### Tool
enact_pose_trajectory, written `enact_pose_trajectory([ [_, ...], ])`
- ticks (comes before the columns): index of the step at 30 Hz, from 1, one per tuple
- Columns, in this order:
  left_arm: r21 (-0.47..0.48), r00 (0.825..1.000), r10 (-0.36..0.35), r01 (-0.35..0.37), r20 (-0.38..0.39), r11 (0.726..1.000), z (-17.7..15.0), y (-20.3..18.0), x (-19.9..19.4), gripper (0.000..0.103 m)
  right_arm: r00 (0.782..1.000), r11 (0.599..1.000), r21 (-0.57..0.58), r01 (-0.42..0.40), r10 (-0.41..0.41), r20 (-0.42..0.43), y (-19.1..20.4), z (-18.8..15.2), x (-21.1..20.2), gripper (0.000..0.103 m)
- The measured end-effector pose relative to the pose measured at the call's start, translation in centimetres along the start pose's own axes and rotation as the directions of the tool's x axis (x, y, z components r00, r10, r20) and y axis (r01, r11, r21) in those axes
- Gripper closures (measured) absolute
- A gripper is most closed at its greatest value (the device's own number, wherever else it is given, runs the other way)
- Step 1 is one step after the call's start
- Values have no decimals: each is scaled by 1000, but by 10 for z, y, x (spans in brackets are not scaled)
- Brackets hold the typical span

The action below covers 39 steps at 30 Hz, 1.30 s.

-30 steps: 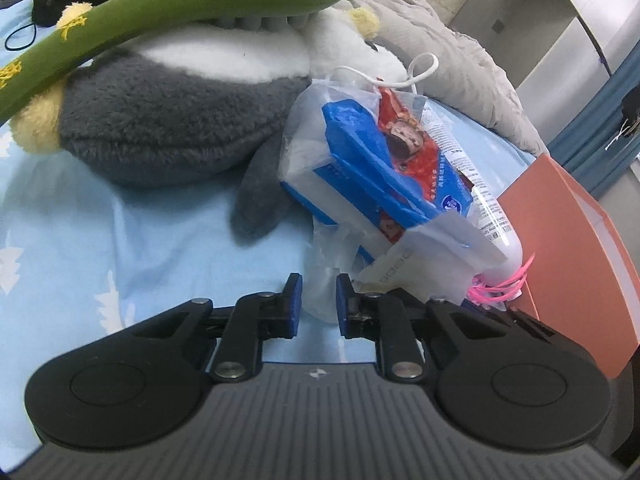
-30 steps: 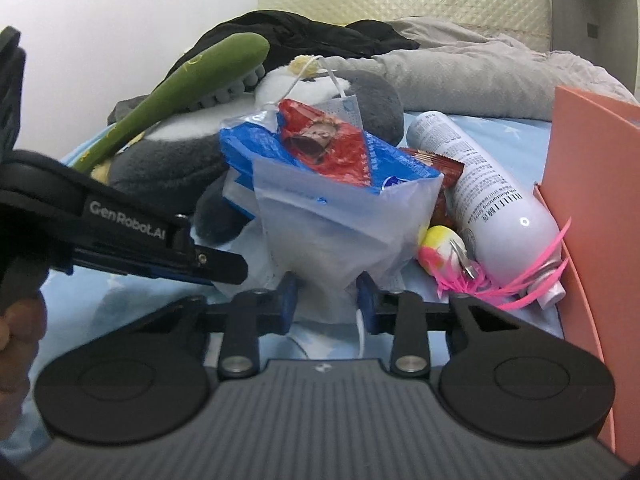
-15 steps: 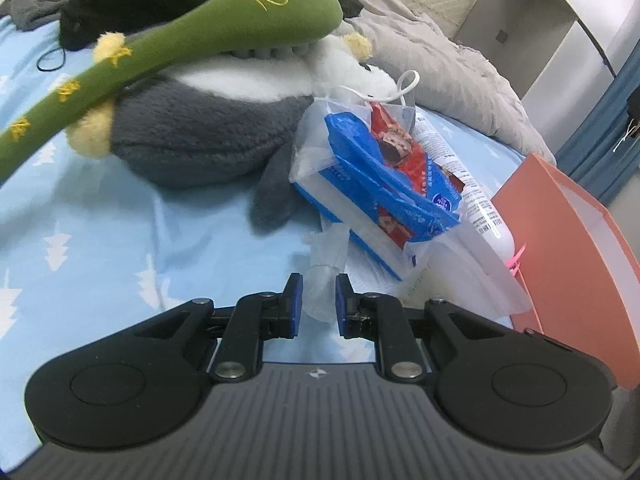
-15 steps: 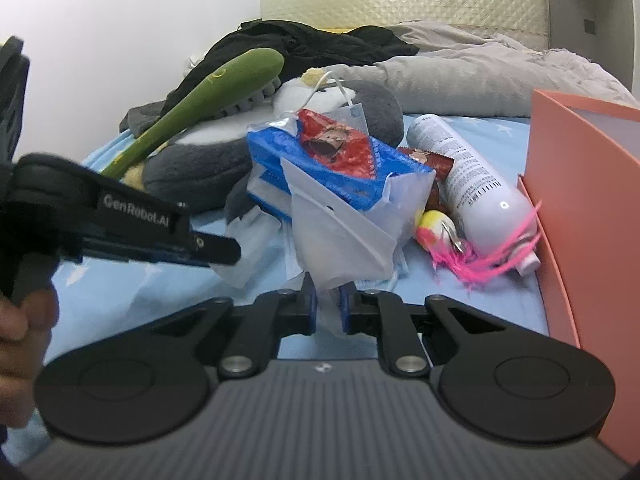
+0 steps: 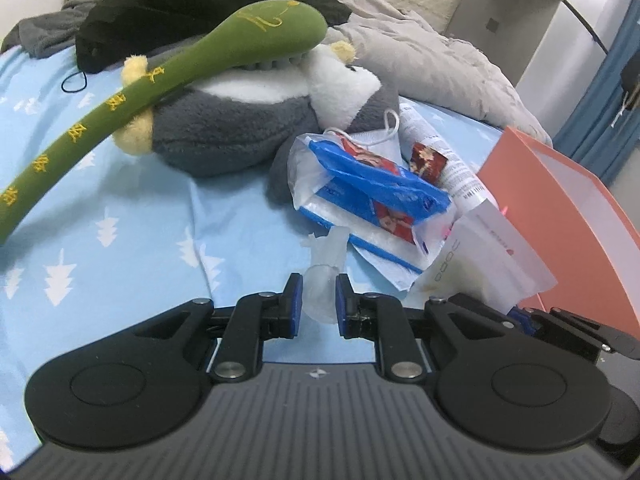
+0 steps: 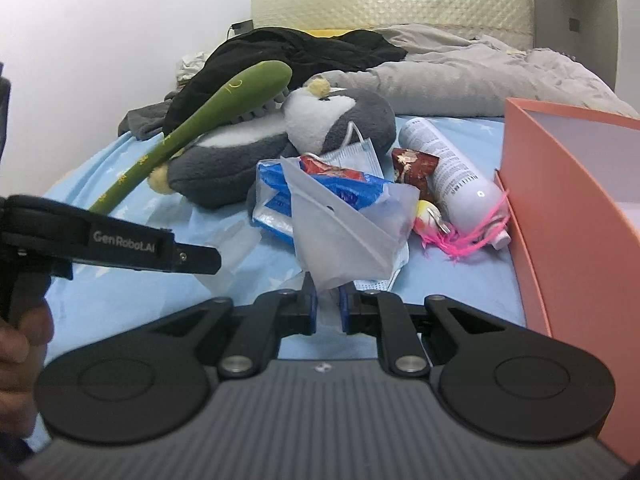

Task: Organize soft objects
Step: 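Lift and carry the plastic piece and paper sheet over the pink box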

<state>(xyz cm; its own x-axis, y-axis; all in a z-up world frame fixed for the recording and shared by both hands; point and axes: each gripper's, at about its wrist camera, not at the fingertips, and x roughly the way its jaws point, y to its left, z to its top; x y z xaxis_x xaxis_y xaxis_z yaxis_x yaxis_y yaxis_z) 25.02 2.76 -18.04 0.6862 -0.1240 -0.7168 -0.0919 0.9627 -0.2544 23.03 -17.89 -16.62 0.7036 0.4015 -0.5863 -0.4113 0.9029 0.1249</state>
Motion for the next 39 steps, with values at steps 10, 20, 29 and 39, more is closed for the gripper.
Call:
enact_pose_trajectory([
  [10, 49, 1000, -15, 16, -21, 999, -18, -14, -25, 83, 997, 997, 58, 49, -45, -68, 4, -26, -43, 89],
  [20, 11, 997, -52, 52, -50, 999, -27, -25, -48, 83, 993, 998, 17, 65, -63, -100, 8, -17, -74, 89],
  [29, 24, 998, -60, 60, -23, 998, -8, -41, -79, 83, 995, 998, 27, 61, -59, -77, 11, 3, -104, 89],
  [39, 86, 994, -100, 96, 44, 992, 34, -80, -120, 83, 997, 996, 36, 82, -82, 4, -4, 47, -145, 90],
])
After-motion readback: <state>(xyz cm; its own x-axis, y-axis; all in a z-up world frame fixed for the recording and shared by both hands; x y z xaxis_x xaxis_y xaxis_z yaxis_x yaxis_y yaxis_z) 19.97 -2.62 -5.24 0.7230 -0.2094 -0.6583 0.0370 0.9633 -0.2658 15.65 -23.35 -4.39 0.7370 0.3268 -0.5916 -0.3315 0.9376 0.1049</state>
